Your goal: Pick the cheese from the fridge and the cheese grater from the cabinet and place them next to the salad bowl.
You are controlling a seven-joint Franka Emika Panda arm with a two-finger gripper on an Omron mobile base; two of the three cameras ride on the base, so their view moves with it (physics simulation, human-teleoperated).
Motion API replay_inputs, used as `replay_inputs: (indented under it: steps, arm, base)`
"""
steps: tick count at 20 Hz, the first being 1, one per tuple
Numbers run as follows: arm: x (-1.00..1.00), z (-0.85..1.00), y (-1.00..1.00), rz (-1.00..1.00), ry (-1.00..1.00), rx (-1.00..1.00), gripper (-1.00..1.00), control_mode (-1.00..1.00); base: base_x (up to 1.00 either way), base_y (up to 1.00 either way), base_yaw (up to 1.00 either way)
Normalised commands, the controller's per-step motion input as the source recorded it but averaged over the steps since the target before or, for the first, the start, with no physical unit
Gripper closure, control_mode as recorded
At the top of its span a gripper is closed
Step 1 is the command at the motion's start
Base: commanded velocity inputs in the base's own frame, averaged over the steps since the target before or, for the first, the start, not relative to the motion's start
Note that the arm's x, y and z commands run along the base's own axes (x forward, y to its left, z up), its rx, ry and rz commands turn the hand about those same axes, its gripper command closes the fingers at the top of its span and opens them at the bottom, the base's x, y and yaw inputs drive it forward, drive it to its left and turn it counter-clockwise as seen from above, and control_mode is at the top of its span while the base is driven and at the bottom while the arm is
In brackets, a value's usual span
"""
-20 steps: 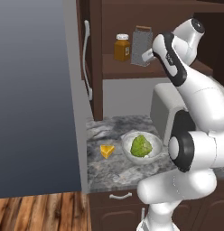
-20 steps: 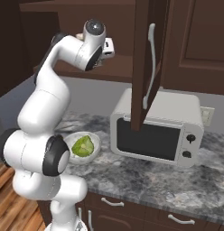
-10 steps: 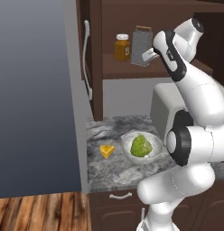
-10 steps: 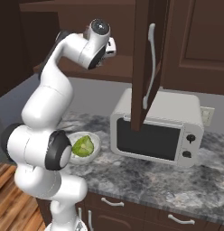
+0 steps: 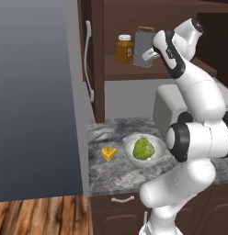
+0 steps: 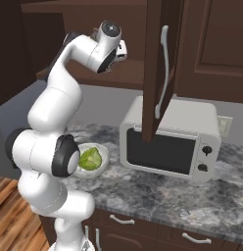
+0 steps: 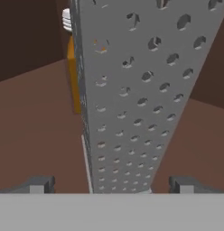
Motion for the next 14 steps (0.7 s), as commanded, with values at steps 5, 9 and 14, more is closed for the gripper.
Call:
replay_inputs:
  steps: [5, 9, 14]
  arm:
    - [0.15, -0.06, 0.03, 0.0, 0.0, 0.01, -1.0, -1.0]
    - [0.21, -0.04, 0.04, 0.0, 0.0, 0.01, -1.0, -1.0]
    - [0.25, -0.01, 0.03, 0.01, 0.0, 0.0, -1.0, -1.0]
  base:
    - [0.0, 0.0, 0.0]
    - [0.0, 0.0, 0.0]
    - [0.0, 0.0, 0.0]
